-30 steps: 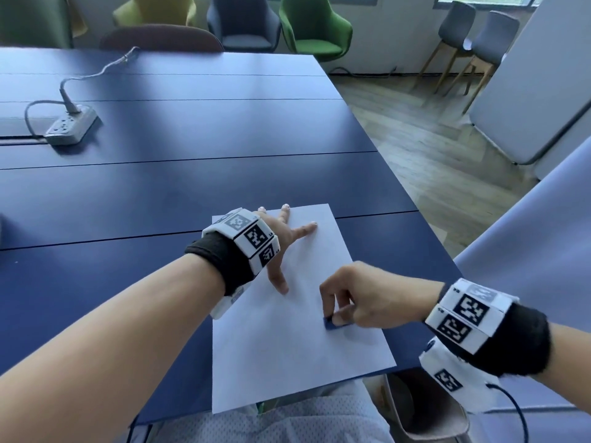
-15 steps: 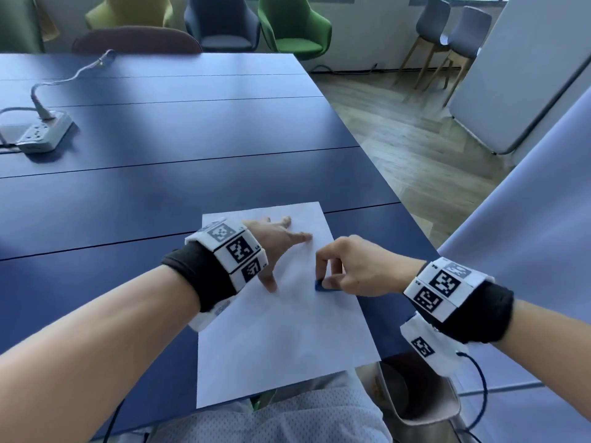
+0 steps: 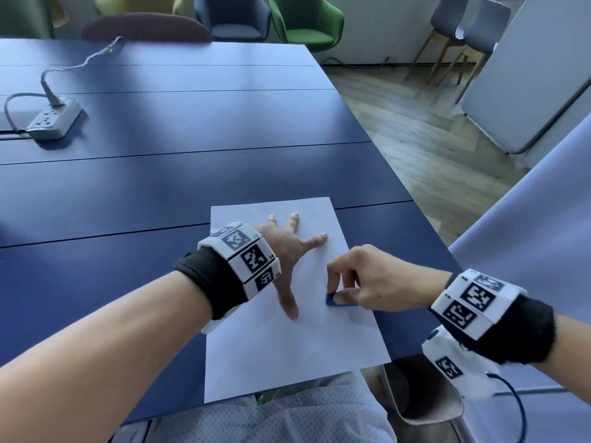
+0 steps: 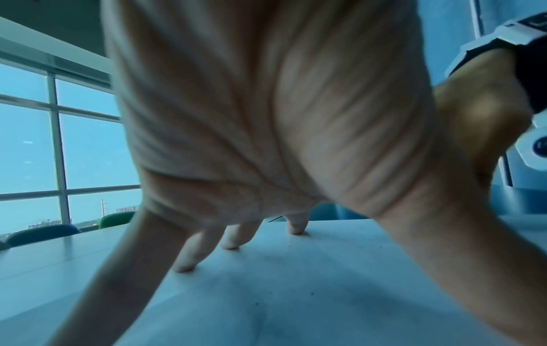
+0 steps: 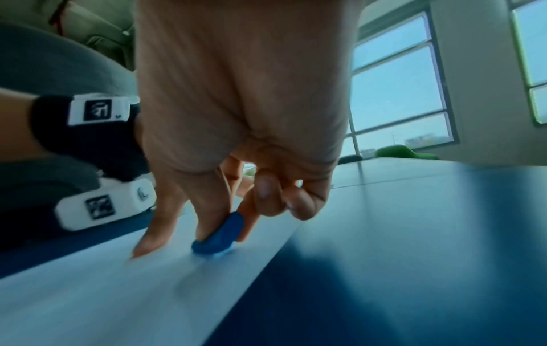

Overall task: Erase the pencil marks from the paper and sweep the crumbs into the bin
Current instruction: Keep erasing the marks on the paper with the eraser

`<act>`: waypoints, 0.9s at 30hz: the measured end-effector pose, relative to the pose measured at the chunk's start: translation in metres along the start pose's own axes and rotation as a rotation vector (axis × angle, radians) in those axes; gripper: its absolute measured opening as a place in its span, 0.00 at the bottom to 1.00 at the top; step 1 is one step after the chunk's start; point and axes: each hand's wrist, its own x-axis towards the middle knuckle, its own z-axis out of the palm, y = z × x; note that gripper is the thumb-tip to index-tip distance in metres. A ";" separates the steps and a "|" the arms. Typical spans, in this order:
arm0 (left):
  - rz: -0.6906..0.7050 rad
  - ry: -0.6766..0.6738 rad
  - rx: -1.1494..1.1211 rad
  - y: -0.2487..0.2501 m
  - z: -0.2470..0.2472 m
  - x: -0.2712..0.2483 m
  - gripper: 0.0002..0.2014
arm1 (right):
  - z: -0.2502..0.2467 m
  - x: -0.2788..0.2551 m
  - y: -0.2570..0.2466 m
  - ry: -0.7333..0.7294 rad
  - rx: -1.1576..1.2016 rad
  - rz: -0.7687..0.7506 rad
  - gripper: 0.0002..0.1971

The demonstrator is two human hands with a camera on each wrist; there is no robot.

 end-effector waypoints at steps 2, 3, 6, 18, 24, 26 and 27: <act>0.002 0.007 -0.007 0.001 -0.002 0.000 0.72 | -0.008 0.004 0.008 0.071 -0.006 0.038 0.02; -0.002 0.010 -0.007 0.002 -0.003 0.000 0.71 | -0.012 0.007 0.013 0.134 0.009 0.059 0.02; -0.005 0.010 -0.015 0.002 -0.003 0.000 0.70 | -0.009 0.005 0.018 0.214 0.066 0.075 0.03; -0.017 0.009 -0.001 0.006 -0.004 -0.005 0.70 | -0.001 -0.014 0.009 0.014 0.011 0.049 0.02; -0.016 0.008 -0.003 0.007 -0.006 -0.005 0.69 | -0.004 -0.014 0.017 0.182 0.033 0.093 0.02; -0.015 0.007 -0.003 0.007 -0.006 -0.006 0.70 | 0.005 -0.023 0.007 0.096 0.023 0.052 0.02; -0.014 0.005 -0.003 0.007 -0.006 -0.006 0.70 | 0.009 -0.026 0.002 0.050 0.012 0.034 0.02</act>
